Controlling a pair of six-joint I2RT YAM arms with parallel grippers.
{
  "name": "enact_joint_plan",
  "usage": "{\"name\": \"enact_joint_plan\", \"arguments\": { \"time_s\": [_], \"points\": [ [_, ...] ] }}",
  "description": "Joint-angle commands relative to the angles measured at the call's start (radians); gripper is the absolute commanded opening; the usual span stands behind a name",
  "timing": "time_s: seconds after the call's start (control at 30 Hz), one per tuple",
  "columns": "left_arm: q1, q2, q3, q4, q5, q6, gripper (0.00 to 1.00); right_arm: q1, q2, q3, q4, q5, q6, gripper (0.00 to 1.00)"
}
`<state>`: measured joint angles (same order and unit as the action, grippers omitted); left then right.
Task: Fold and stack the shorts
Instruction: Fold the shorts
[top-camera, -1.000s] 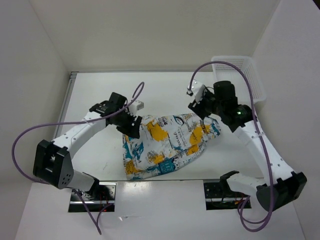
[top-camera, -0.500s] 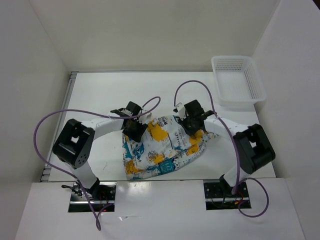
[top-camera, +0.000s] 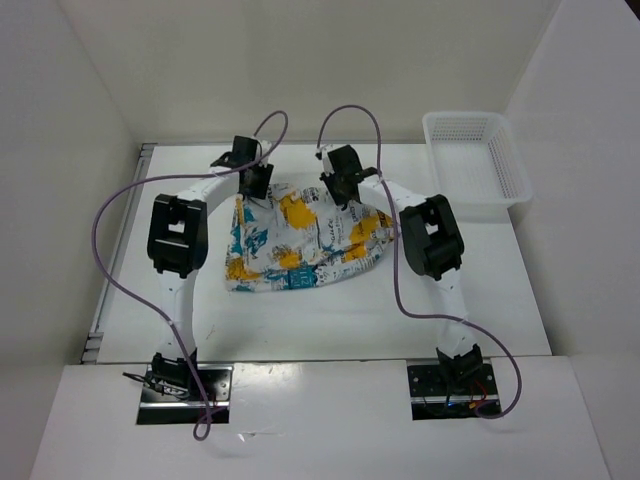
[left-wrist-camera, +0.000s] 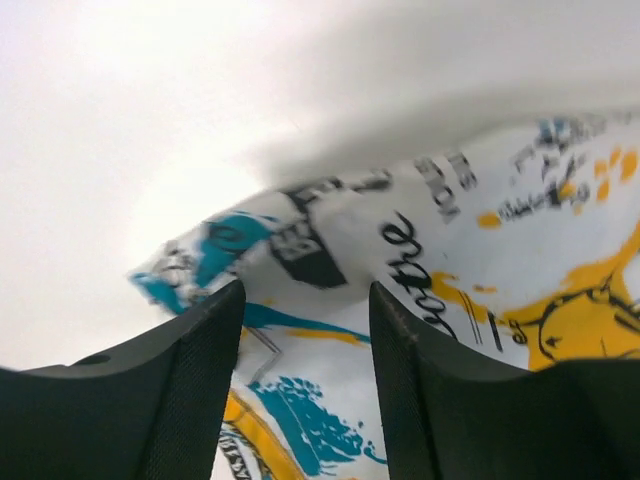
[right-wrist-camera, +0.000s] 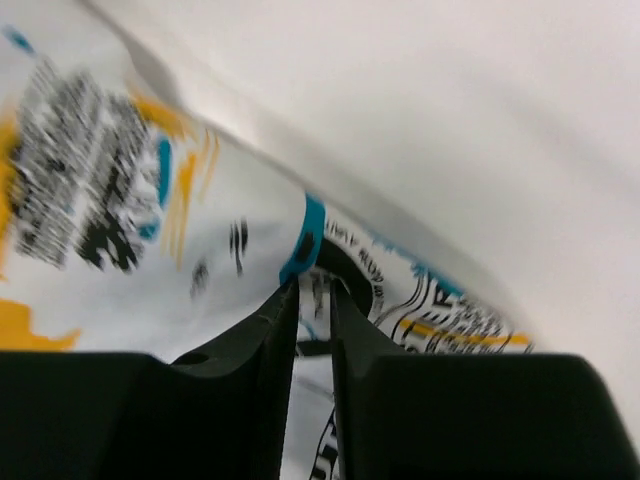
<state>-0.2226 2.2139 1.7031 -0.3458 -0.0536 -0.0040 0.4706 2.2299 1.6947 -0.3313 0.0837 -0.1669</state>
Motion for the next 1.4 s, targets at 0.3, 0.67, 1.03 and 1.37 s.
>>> {"name": "enact_joint_plan", "arguments": {
  "time_s": [0.3, 0.67, 1.03, 1.37],
  "points": [
    [0.057, -0.409, -0.057, -0.356, 0.228, 0.004, 0.68, -0.111, -0.401, 0.025, -0.150, -0.146, 0.225, 0.51],
    [0.094, -0.445, -0.339, -0.490, 0.466, 0.004, 0.65, -0.321, -0.566, -0.389, -0.137, -0.298, 0.316, 0.66],
    [0.114, -0.436, -0.442, -0.499, 0.463, 0.004, 0.66, -0.362, -0.544, -0.478, -0.095, -0.335, 0.305, 0.73],
    [0.114, -0.329, -0.396, -0.452, 0.540, 0.004, 0.66, -0.404, -0.477, -0.503, -0.054, -0.335, 0.296, 0.78]
  ]
}}
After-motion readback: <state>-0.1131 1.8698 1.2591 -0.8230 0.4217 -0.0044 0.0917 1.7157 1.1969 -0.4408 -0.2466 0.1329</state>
